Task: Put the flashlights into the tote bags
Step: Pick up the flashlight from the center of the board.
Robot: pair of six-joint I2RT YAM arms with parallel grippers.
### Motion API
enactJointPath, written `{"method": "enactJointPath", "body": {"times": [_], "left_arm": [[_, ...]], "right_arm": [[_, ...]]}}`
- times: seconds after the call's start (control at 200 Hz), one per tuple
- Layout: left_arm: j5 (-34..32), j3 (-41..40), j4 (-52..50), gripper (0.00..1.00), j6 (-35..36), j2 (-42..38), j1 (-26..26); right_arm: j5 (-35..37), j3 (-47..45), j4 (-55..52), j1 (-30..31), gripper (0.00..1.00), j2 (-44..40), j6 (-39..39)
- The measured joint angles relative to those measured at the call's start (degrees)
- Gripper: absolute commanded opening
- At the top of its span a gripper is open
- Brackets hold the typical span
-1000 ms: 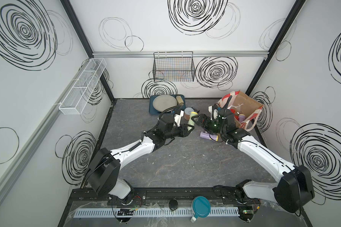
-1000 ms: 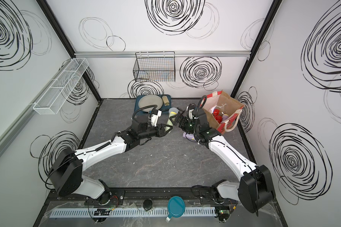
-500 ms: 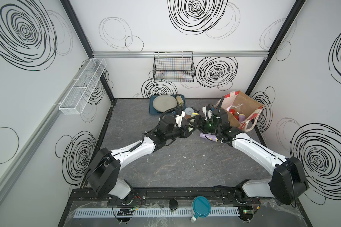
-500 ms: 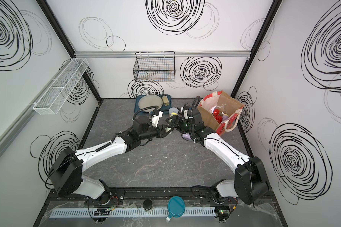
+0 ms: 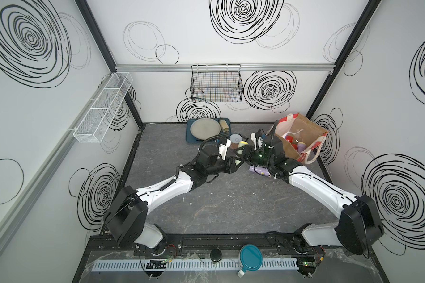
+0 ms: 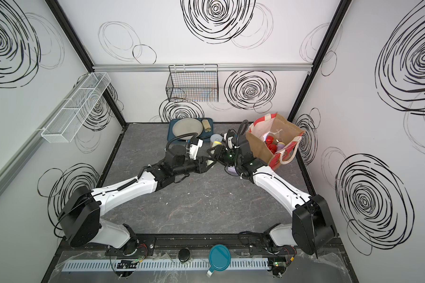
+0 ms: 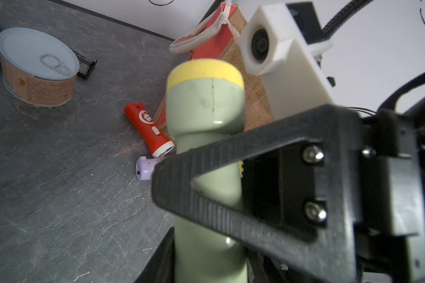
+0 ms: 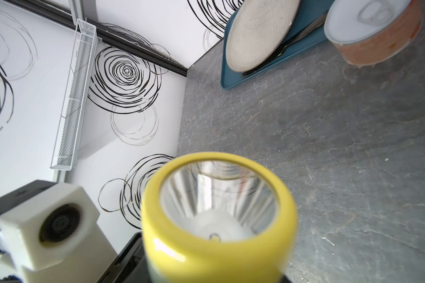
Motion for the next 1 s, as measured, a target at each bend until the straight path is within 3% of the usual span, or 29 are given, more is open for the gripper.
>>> {"method": "enactJointPath", "body": {"times": [0.17,0.28,0.49,0.776,1.001], "left_arm": [[-0.4,0.0,-0.3,0.0,0.5,-0.3,-0.2],[-1.0,0.0,-0.5,0.3,1.5,-0.6,-0.6],[-2.2,0.1,-1.5,0.72,4.0,-1.1,-1.7],[-3.4,0.1,-4.6,0.77,6.4,-2.9,-2.6],[-4.6,0.1,-7.1,0.81,7.9,-3.0,-3.1]], "right_arm": [[0.1,0.2,-0.2,0.0,0.18,0.0,-0.1],[0.9,0.7,-0.9,0.0,0.1,-0.1,-1.0],[3.3,2.9,-5.0,-0.2,0.01,-0.7,-4.8],[7.5,8.0,-12.6,-4.7,0.0,-2.7,-10.3],[9.5,14.3,-18.7,-12.8,0.0,-3.7,-14.6]]}}
